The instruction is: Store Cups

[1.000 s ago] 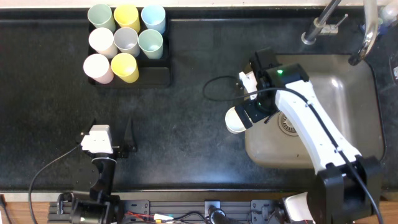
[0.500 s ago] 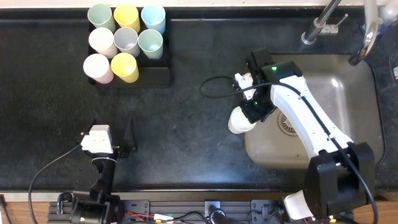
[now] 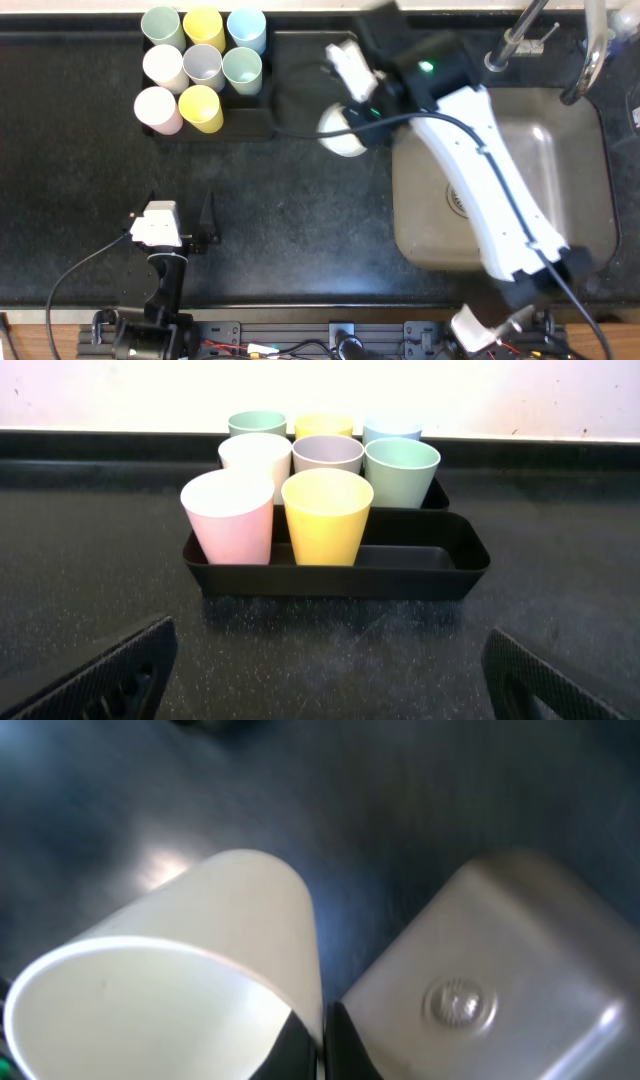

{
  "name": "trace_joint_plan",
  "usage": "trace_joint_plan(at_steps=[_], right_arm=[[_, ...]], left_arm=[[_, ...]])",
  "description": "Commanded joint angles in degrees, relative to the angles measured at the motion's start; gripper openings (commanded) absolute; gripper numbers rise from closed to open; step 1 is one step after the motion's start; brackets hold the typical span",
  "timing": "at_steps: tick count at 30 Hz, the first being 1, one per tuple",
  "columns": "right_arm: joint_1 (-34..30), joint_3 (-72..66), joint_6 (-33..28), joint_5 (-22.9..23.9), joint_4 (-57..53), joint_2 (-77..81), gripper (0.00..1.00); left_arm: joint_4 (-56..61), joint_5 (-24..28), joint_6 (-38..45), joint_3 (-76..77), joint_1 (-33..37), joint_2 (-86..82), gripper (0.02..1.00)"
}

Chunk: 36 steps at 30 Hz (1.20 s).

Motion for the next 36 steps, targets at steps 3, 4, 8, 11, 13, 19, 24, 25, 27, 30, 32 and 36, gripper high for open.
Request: trace_joint_plan(at_steps=[3,4,8,11,13,19,24,25,27,30,32,36], right_arm=[[7.7,27.6,1.4,2.1,-4.4,20.5,0.042],[8.3,29.7,1.4,2.8,-4.2,22.5,0.042],[9.3,32.0,1.3,3.7,-1.8,26.7,0.042],[9.3,31.9,1.3,3.7,0.1,27.9,0.045],[9.0,31.9,1.3,3.6,1.1,28.4,0.047],[9.4,31.9,-0.2,2.5,2.8,31.3,0.045],[9.8,31.9,-1.2,2.1,4.0,33.7,0.042],[9.8,31.9,-1.4,1.9,4.4,34.0,0.045],[9.8,31.9,-2.1,1.8,5.1,34.6,0.045],[9.8,31.9,-2.3,1.7,6.0,35.2,0.045],[9.8,31.9,-2.7,1.7,6.8,35.5,0.045],[9.6,31.8,-3.1,1.7,7.4,36.1,0.045]], left_arm=[[0.0,-0.5,1.0,-0.1,-0.3,-0.5,0.996],[0.0,-0.5,1.0,-0.1,-0.3,-0.5,0.998],[0.0,-0.5,1.0,-0.1,-0.3,-0.5,0.998],[0.0,-0.5,1.0,-0.1,-0.3,-0.5,0.998],[0.0,-0.5,1.0,-0.1,-0.3,-0.5,0.998],[0.0,-0.5,1.0,-0.1,-0.3,-0.5,0.998],[0.0,-0.5,1.0,-0.1,-0.3,-0.5,0.998],[0.0,-0.5,1.0,-0.1,-0.3,-0.5,0.998],[0.0,-0.5,1.0,-0.1,-0.3,-0.5,0.998],[0.0,-0.5,1.0,-0.1,-0.3,-0.5,0.998],[0.0,-0.5,1.0,-0.1,-0.3,-0.5,0.998],[0.0,-0.5,1.0,-0.1,-0.3,-0.5,0.998]])
